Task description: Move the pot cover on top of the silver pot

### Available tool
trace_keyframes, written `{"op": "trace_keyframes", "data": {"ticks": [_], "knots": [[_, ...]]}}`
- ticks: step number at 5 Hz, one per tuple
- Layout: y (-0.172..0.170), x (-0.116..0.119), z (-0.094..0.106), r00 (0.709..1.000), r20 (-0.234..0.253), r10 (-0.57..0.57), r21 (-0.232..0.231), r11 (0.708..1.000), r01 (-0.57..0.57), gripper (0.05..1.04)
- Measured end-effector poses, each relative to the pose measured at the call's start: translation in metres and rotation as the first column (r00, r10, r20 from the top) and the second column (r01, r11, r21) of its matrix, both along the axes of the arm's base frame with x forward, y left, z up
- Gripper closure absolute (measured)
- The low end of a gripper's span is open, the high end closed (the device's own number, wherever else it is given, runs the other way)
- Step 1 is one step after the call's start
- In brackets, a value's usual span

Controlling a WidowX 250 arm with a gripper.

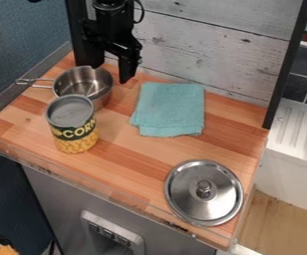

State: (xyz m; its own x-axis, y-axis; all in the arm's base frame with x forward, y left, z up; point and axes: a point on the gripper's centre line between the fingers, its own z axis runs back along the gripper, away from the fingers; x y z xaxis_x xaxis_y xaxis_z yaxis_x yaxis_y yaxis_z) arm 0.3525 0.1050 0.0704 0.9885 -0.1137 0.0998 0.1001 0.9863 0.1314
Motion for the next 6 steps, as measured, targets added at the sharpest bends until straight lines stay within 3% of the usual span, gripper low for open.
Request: {"op": "trace_keyframes", "data": {"ticks": [1, 2, 3, 4, 5, 6], "knots": [[-0.003, -0.004, -0.012, 0.999, -0.034, -0.008, -0.012, 1.000, 0.007, 0.082], [-0.044, -0.022, -0.020, 0.987, -0.047, -0.157, -0.034, 0.987, 0.155, 0.082], [-0.068, -0.036, -0.017, 0.969, -0.028, -0.247, -0.044, 0.968, 0.246, 0.082], [-0.104, -0.061, -0.024, 0.922, -0.040, -0.385, -0.043, 0.923, 0.383, 0.082], [-0.123, -0.080, -0.038, 0.891, -0.078, -0.448, -0.053, 0.894, 0.445, 0.082], [-0.158, -0.100, -0.050, 0.836, -0.105, -0.539, -0.055, 0.842, 0.537, 0.082]]}}
